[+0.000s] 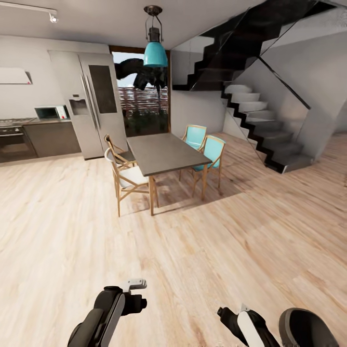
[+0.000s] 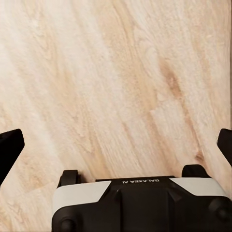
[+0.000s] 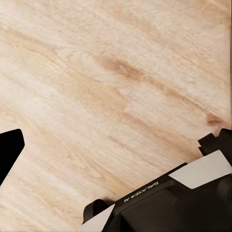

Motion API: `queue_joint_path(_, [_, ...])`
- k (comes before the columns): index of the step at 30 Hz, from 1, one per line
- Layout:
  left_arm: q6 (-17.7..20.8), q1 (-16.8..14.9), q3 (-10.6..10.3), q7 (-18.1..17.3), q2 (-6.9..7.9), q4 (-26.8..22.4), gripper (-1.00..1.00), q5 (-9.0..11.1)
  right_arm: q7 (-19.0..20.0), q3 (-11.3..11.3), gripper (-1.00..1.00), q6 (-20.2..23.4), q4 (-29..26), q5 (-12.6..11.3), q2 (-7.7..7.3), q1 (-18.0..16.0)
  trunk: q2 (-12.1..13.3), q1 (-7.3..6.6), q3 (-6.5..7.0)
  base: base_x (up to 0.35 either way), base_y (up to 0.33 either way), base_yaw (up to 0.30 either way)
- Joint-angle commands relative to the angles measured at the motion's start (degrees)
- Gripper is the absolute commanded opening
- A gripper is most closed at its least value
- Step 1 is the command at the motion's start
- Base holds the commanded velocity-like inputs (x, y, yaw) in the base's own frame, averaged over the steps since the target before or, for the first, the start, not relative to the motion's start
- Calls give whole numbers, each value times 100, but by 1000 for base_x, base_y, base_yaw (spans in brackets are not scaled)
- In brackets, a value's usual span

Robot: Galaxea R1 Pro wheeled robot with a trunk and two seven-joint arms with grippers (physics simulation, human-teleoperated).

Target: Place each of the two pumpkins and all three candles from the living room inside a cabinet in the living room (use any cabinet), then make sure every cabinet is closed, and position the cauldron so it is next to a table in the living room.

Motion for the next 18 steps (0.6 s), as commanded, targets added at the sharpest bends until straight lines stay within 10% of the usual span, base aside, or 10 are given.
queue_joint_path(1, [0, -1, 0, 0, 2, 0, 100, 1, 0, -1, 100, 0, 3, -42, -2, 0, 42, -23, 21, 0, 0, -277])
queue_joint_path(18, [-8, -3, 2, 0, 7, 8, 100, 1, -11, -3, 100, -14, 9, -228, -3, 0, 724, -396, 380, 0, 0, -252])
